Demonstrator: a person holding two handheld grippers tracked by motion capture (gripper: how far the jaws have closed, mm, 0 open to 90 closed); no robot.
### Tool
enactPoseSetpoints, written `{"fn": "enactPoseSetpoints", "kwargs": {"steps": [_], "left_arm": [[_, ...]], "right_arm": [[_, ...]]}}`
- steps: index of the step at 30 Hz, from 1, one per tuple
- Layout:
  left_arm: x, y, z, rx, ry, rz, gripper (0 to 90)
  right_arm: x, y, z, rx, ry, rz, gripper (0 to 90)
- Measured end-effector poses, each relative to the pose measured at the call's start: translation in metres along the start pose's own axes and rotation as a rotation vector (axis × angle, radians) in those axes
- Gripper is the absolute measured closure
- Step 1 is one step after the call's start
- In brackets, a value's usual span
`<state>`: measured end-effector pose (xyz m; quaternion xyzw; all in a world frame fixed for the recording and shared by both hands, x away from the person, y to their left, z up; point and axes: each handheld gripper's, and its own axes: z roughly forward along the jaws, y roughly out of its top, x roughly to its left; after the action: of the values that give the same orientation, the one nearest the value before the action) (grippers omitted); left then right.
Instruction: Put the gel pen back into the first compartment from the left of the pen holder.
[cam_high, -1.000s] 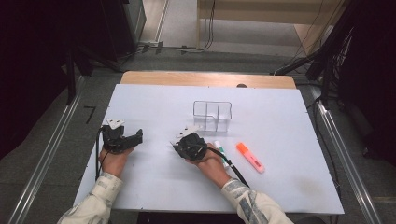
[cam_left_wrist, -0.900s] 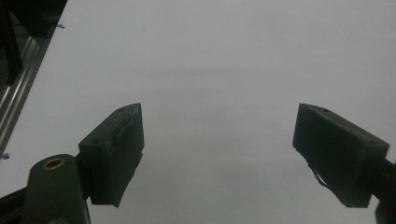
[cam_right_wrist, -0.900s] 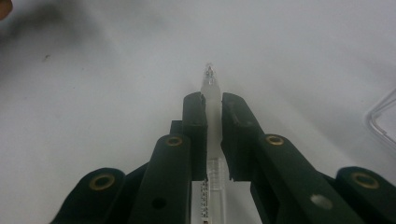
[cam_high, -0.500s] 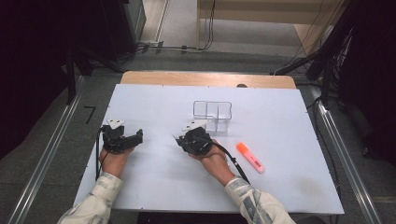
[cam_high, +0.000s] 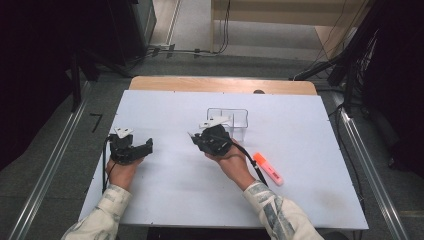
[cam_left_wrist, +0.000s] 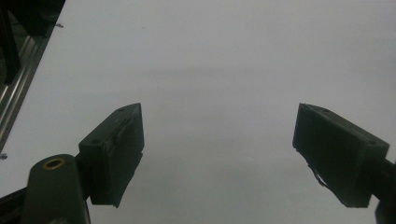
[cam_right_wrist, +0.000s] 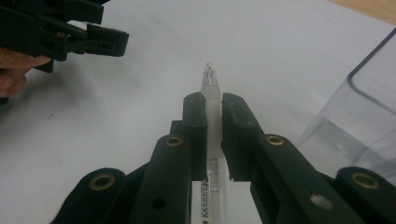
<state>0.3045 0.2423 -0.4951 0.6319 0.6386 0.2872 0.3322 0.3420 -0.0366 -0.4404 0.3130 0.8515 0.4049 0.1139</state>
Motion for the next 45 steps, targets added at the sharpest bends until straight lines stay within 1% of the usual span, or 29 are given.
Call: {"fn": "enactPoseSetpoints", "kwargs": {"steps": [13, 24, 37, 45], "left_arm": [[0.001, 0.000, 0.001, 0.000, -0.006, -0.008, 16.9], [0.001, 0.000, 0.000, 0.001, -0.006, -0.007, 16.9], [0.001, 0.000, 0.000, 0.000, -0.006, -0.007, 16.9], [0.002, 0.000, 0.000, 0.002, -0.008, -0.006, 16.9]], "right_arm": [[-0.011, 0.016, -0.008, -0.035, -0.027, 0.005, 78.8], [-0.017, 0.031, -0.013, -0.052, -0.047, 0.003, 78.8], [-0.026, 0.042, -0.014, -0.063, -0.066, 0.017, 78.8], [-0.038, 0.051, -0.008, -0.058, -0.095, 0.034, 78.8]]}}
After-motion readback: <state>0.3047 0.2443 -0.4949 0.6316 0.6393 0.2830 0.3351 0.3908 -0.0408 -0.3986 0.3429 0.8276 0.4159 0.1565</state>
